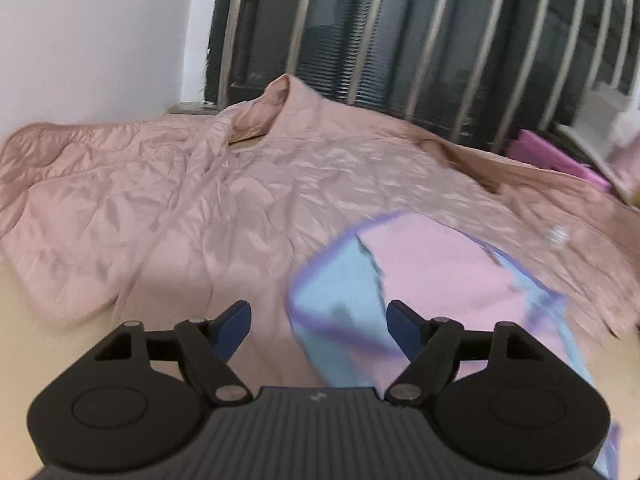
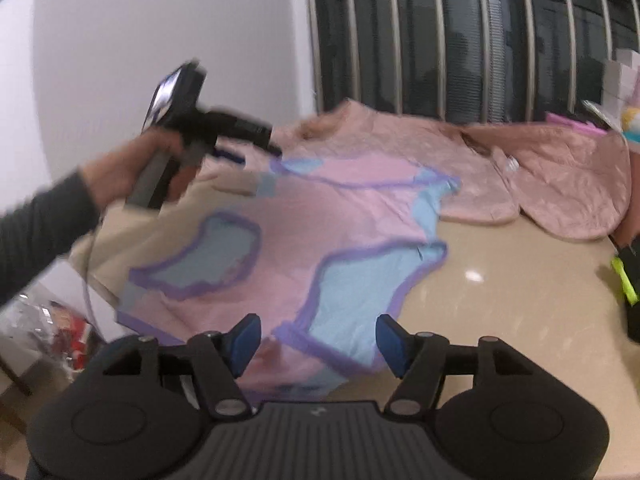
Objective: Fold clothes
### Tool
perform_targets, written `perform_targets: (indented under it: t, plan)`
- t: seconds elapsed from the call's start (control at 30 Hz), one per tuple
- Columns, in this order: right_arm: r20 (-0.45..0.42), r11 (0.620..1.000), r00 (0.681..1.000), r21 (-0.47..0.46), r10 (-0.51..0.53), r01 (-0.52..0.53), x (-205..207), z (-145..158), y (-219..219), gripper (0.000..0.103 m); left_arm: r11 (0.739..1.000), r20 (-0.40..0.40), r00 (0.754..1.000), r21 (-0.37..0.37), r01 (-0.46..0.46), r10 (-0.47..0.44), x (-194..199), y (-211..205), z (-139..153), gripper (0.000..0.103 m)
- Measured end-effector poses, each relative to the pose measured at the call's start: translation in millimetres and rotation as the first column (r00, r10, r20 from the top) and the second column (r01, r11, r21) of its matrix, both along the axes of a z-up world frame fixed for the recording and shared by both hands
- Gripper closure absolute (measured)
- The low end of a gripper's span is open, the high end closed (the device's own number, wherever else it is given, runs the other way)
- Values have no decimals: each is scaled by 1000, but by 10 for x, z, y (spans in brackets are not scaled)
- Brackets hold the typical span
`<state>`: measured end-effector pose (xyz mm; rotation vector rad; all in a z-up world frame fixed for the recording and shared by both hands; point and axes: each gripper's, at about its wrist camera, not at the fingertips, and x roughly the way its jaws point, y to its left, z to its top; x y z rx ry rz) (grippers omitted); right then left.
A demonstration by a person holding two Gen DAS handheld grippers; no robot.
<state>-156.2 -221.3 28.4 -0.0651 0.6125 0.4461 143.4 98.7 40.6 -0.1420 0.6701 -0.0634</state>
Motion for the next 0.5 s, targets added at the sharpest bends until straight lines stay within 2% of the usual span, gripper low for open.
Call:
perform_targets:
  t: [0.03, 0.1, 0.13, 0.2, 0.23, 0.3, 0.37, 0.43, 0.5]
  plan:
    - [-8, 1000, 1000, 2, -20, 20, 13, -33, 6, 43, 1000, -20, 1000, 11, -19, 19, 102, -8, -36, 35]
    - [-24, 998, 998, 11, -59, 59, 33, -92, 5, 61, 999, -79, 996, 17, -29, 30, 275, -18, -137, 74]
    - [-22, 997, 997, 2, -74, 74, 33, -101, 3, 66, 999, -99, 994, 9, -38, 39, 304, -4, -179, 96]
    - [-10, 995, 995, -24, -100, 100, 27, -107, -3, 90, 998, -72, 996, -18, -52, 50, 247, 61, -211, 100]
    - [-11, 993, 994, -27, -113, 112, 40, -106, -24, 93, 998, -54, 997, -35, -52, 50, 175, 103, -216, 101]
    - [-16, 990, 991, -32, -136, 136, 84, -98, -81, 93, 997, -29, 998, -49, -56, 54, -24, 191, -216, 102]
    - [-8, 985, 987, -65, -162, 161, 162, -89, -147, 93, 997, -6, 998, -24, -69, 68, -334, 273, -208, 102]
    - [-1, 979, 983, -96, -182, 181, 272, -78, -238, 93, 996, 22, 996, -5, -89, 89, -750, 367, -195, 102]
    - [1, 972, 979, -118, -204, 203, 439, -75, -360, 93, 992, 51, 991, -20, -124, 125, -1285, 493, -165, 102]
